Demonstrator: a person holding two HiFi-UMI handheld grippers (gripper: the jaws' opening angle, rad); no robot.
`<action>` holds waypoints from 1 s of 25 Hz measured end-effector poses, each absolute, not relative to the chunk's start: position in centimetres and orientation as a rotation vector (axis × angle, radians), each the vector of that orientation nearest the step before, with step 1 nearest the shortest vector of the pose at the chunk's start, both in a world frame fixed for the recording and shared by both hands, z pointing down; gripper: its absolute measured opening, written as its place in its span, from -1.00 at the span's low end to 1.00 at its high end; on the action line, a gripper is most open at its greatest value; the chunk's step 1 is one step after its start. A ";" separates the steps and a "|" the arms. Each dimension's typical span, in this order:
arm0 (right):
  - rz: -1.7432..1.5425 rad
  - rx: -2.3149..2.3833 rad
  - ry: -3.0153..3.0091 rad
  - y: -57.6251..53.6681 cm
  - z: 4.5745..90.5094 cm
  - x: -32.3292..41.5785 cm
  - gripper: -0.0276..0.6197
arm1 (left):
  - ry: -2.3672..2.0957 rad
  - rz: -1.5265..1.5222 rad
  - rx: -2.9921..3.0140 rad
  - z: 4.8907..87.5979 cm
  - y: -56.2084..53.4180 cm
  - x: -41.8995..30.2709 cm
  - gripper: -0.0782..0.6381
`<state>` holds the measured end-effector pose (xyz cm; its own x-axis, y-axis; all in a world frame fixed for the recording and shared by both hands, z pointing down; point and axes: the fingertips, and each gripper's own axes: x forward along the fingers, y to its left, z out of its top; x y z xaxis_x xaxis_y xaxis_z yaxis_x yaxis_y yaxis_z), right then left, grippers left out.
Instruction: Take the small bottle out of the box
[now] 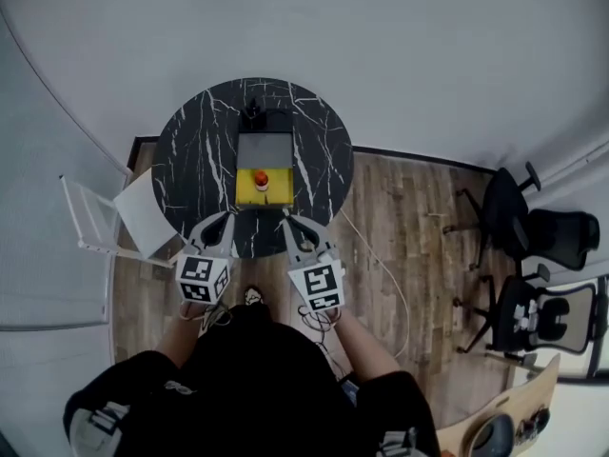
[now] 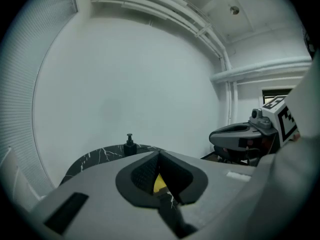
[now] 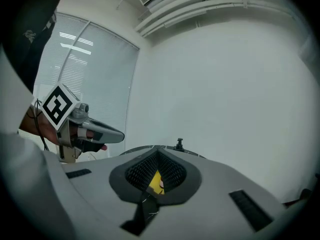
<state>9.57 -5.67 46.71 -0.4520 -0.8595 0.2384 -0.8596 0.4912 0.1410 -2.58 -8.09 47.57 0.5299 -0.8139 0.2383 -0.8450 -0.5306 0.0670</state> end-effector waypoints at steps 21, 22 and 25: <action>0.223 1.360 -2.297 -15.6 58.7 7.5 -0.92 | -1.254 0.499 2.467 58.3 -15.6 -4.7 -0.79; 0.239 1.348 -2.301 -15.9 59.2 7.5 -0.92 | -1.258 0.508 2.457 58.5 -15.8 -4.8 -0.79; 0.279 1.318 -2.306 -16.9 60.6 7.6 -0.91 | -1.258 0.533 2.433 59.2 -16.3 -4.7 -0.79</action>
